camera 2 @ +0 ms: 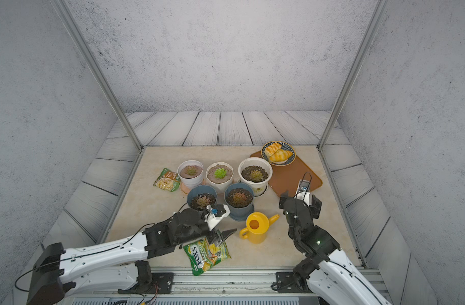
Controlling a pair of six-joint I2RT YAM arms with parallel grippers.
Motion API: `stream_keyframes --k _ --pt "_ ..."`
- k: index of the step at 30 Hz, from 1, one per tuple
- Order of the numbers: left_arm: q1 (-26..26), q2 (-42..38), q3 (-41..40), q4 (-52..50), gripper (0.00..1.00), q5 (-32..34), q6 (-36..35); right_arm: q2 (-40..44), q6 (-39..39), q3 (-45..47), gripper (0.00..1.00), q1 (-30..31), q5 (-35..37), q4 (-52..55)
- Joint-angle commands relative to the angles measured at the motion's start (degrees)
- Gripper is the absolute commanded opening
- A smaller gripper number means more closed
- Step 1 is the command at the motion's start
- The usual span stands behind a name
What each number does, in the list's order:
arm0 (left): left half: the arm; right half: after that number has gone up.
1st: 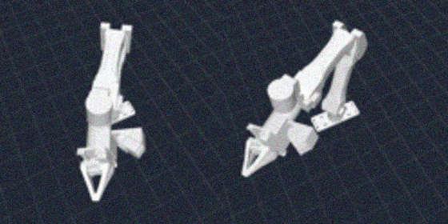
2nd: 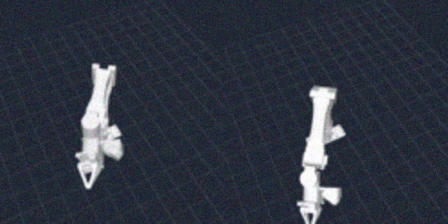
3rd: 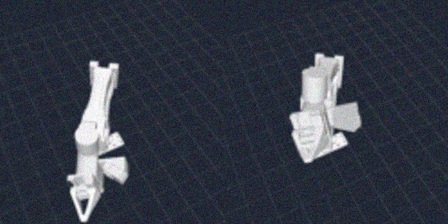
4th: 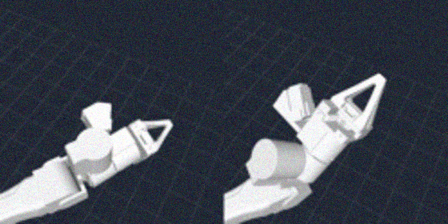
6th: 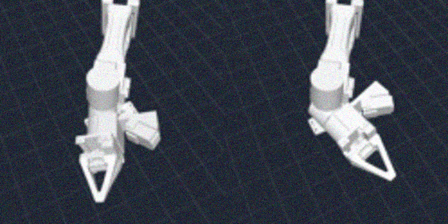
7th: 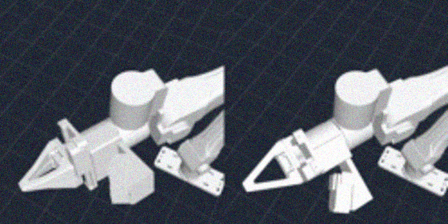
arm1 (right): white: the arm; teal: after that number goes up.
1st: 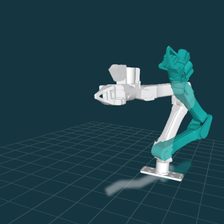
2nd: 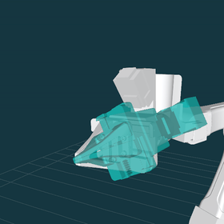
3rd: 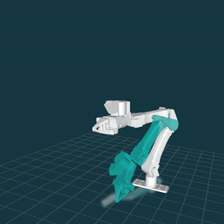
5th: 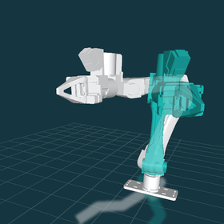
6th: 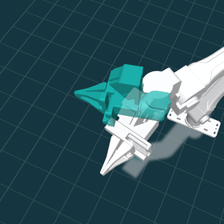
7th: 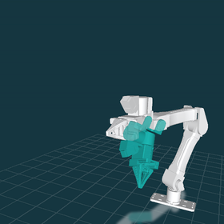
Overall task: Water the succulent around the soil edge
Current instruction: Place the watering can at the center of the board, then reset both arms
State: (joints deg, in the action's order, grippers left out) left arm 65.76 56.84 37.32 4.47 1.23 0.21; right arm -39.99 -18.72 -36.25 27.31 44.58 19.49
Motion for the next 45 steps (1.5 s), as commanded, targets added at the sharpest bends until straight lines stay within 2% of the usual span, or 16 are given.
stream_keyframes --k 1,5,8,10,12,14,19,22,23,26,28,32,36,40,42,45 --pt "0.11 -7.05 -2.43 -9.70 0.98 12.04 0.58 -7.39 6.37 2.73 0.99 -9.67 -9.77 -16.70" --pt "0.12 -18.13 -8.88 -9.78 0.98 22.88 2.82 -18.05 9.70 7.16 0.99 -17.17 -14.84 -30.08" --pt "-0.01 -26.11 -13.52 -6.17 0.98 28.37 3.70 -26.46 8.99 8.31 0.99 -19.25 -11.52 -35.83" --pt "0.03 -30.61 -14.04 -7.91 0.98 29.46 4.80 -31.75 9.05 9.50 0.99 -19.68 -14.33 -40.94" --pt "0.05 -34.51 -15.08 -8.89 0.98 30.97 6.28 -37.59 12.21 11.68 0.99 -19.95 -19.73 -52.56" --pt "-0.01 -37.50 -15.74 -9.30 0.98 31.33 6.82 -37.99 12.77 9.31 0.99 -20.02 -23.80 -49.08" --pt "-0.01 -41.70 -17.19 -9.39 0.99 31.37 7.39 -41.12 15.76 12.60 0.99 -20.45 -22.50 -60.87" --pt "-0.01 -41.93 -17.42 -9.27 0.98 31.80 7.22 -51.84 17.09 19.12 0.99 -21.28 -24.00 -86.87" --pt "-0.01 -41.68 -17.50 -9.15 0.98 32.03 7.02 -52.91 18.01 20.44 0.99 -20.71 -22.96 -89.92" --pt "-0.01 -40.41 -17.60 -8.84 0.98 33.33 6.37 -46.66 14.68 17.62 0.99 -21.18 -21.63 -74.42" --pt "0.00 -39.25 -17.91 -7.76 0.98 34.13 5.48 -49.01 15.11 13.81 0.99 -21.17 -21.17 -70.97" --pt "-0.01 -35.89 -19.23 -3.00 0.98 34.85 1.80 -50.39 15.87 16.73 0.99 -21.50 -22.34 -79.22" --pt "-0.09 -32.98 -18.08 -0.88 0.98 40.62 -0.81 -49.50 15.16 12.95 0.99 -21.67 -22.70 -70.05" --pt "-0.27 -31.86 -16.21 4.14 0.99 48.66 -6.16 -50.23 15.45 13.69 0.99 -21.68 -22.32 -73.00" --pt "-1.73 -31.21 -17.61 13.50 0.98 51.28 -11.44 -50.71 15.56 13.50 0.99 -21.60 -22.38 -73.46" --pt "-7.88 -29.94 -17.83 19.24 0.98 48.14 -14.07 -50.41 15.31 13.46 0.99 -21.69 -22.33 -72.78"
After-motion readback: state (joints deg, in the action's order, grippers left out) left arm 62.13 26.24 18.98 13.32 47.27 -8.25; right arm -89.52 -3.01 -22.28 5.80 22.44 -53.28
